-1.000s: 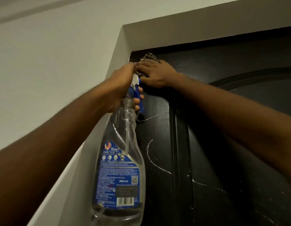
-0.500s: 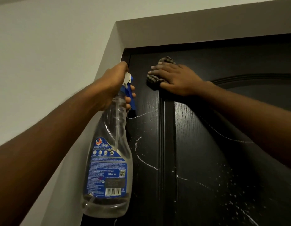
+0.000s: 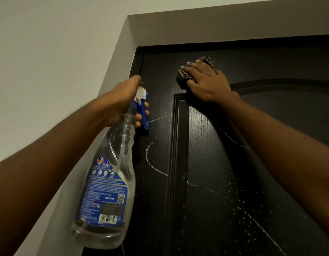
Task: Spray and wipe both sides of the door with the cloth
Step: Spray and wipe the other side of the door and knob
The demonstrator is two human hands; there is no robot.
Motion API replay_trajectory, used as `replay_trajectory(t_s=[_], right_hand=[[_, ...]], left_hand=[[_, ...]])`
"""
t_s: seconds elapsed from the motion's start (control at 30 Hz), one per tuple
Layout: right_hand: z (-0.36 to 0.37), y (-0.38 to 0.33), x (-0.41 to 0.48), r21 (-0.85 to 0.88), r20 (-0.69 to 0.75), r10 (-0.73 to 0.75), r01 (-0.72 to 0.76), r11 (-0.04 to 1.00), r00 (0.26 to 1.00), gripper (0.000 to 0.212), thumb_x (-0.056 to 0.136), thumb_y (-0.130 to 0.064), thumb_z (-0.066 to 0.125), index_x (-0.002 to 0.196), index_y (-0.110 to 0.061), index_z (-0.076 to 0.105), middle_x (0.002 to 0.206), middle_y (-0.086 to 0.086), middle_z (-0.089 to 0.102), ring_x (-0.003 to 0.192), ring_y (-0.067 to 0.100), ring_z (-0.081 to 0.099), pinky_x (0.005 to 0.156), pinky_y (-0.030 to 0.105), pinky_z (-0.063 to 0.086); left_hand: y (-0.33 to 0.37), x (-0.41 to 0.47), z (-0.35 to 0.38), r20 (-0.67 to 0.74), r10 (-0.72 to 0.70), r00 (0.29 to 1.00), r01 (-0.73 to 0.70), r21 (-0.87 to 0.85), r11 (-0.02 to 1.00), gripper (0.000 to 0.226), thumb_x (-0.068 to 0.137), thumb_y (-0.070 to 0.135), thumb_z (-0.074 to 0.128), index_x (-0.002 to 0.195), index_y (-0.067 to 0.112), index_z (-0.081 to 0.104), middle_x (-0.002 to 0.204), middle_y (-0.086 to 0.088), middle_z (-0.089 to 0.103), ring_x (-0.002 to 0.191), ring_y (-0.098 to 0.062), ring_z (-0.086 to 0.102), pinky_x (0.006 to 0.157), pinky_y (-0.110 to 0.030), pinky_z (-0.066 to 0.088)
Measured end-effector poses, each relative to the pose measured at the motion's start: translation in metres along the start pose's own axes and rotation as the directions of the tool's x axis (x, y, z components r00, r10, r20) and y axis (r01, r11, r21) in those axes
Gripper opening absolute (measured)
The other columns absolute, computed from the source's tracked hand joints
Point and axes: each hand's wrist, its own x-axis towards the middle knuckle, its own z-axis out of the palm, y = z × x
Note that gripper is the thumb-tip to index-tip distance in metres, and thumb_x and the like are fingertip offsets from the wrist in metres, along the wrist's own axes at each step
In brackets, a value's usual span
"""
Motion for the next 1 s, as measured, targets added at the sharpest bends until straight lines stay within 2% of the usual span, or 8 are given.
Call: replay_trajectory(t_s=[0.07, 0.23, 0.33, 0.47, 0.6, 0.67, 0.83, 1.0], right_hand=[[0.002, -0.006, 0.000, 0.025, -0.028, 0.037, -0.036, 0.999, 0.999, 0.053, 0.104, -0.040, 0.032, 0.157, -0.035, 0.031, 0.167, -0.008, 0.022, 0.155, 0.012, 0.011, 0.121, 0.056, 0.012], [0.009, -0.022, 0.007, 0.087, -0.064, 0.155, -0.149, 0.985, 0.986, 0.055, 0.102, -0.044, 0.033, 0.156, -0.035, 0.033, 0.167, -0.008, 0.023, 0.155, 0.012, 0.010, 0.123, 0.055, 0.008], [0.019, -0.045, 0.013, 0.049, -0.049, 0.149, -0.147, 0.988, 0.988, 0.059, 0.103, -0.048, 0.031, 0.159, -0.033, 0.026, 0.168, -0.005, 0.017, 0.156, 0.015, 0.006, 0.122, 0.056, 0.006], [0.040, -0.096, -0.005, -0.028, 0.068, -0.143, 0.145, 0.989, 0.987, 0.061, 0.104, -0.058, 0.028, 0.160, -0.036, 0.017, 0.169, -0.005, 0.012, 0.156, 0.017, 0.005, 0.122, 0.061, 0.008], [0.043, -0.100, -0.024, -0.059, 0.164, -0.425, 0.439, 0.897, 0.890, 0.060, 0.103, -0.062, 0.025, 0.159, -0.039, 0.021, 0.167, -0.008, 0.021, 0.155, 0.015, 0.012, 0.120, 0.051, 0.012], [0.038, -0.083, -0.006, -0.085, 0.145, -0.369, 0.383, 0.920, 0.918, 0.059, 0.104, -0.063, 0.025, 0.158, -0.040, 0.021, 0.168, -0.009, 0.020, 0.155, 0.015, 0.012, 0.121, 0.050, 0.010], [0.042, -0.091, 0.011, -0.069, 0.035, -0.035, 0.037, 0.997, 0.999, 0.057, 0.106, -0.054, 0.028, 0.160, -0.034, 0.022, 0.168, -0.002, 0.018, 0.156, 0.019, 0.008, 0.121, 0.057, 0.006], [0.055, -0.130, -0.047, -0.012, 0.176, -0.382, 0.390, 0.921, 0.907, 0.057, 0.106, -0.054, 0.028, 0.160, -0.038, 0.017, 0.168, -0.006, 0.017, 0.156, 0.017, 0.007, 0.122, 0.055, 0.003]], left_hand=[[-0.005, -0.004, -0.002, -0.010, -0.012, 1.000, 0.012, 0.012, 1.000, 0.049, 0.100, 0.050, 0.034, 0.097, 0.010, 0.062, 0.090, -0.013, 0.065, 0.073, -0.022, 0.061, 0.041, -0.019, 0.048], [-0.012, -0.015, -0.011, -0.010, -0.067, 0.998, 0.068, 0.065, 0.996, 0.055, 0.100, 0.053, 0.033, 0.090, 0.008, 0.063, 0.082, -0.013, 0.065, 0.046, -0.014, 0.057, 0.037, -0.019, 0.046], [-0.018, -0.025, -0.019, -0.054, -0.053, 0.997, 0.054, 0.023, 0.998, 0.056, 0.102, 0.054, 0.032, 0.096, 0.008, 0.064, 0.086, -0.013, 0.067, 0.042, -0.013, 0.058, 0.038, -0.020, 0.047], [-0.029, -0.044, -0.022, -0.094, -0.026, 0.995, 0.026, 0.000, 1.000, 0.054, 0.100, 0.053, 0.034, 0.103, 0.009, 0.065, 0.091, -0.015, 0.071, 0.041, -0.014, 0.053, 0.041, -0.023, 0.047], [-0.045, -0.061, -0.017, -0.092, -0.124, 0.988, 0.121, -0.040, 0.992, 0.056, 0.099, 0.053, 0.036, 0.100, 0.007, 0.066, 0.089, -0.016, 0.070, 0.040, -0.015, 0.052, 0.040, -0.022, 0.046], [-0.052, -0.063, -0.015, -0.094, -0.137, 0.986, 0.133, -0.050, 0.990, 0.055, 0.099, 0.053, 0.036, 0.098, 0.007, 0.066, 0.089, -0.016, 0.069, 0.043, -0.016, 0.052, 0.042, -0.023, 0.046], [-0.063, -0.065, -0.014, -0.159, -0.096, 0.983, 0.095, -0.015, 0.995, 0.058, 0.100, 0.053, 0.036, 0.103, 0.004, 0.066, 0.093, -0.016, 0.071, 0.044, -0.016, 0.053, 0.042, -0.022, 0.048], [-0.074, -0.078, -0.010, -0.151, -0.161, 0.975, 0.160, -0.022, 0.987, 0.057, 0.101, 0.054, 0.035, 0.099, 0.006, 0.066, 0.097, -0.016, 0.071, 0.045, -0.016, 0.051, 0.044, -0.024, 0.047]])
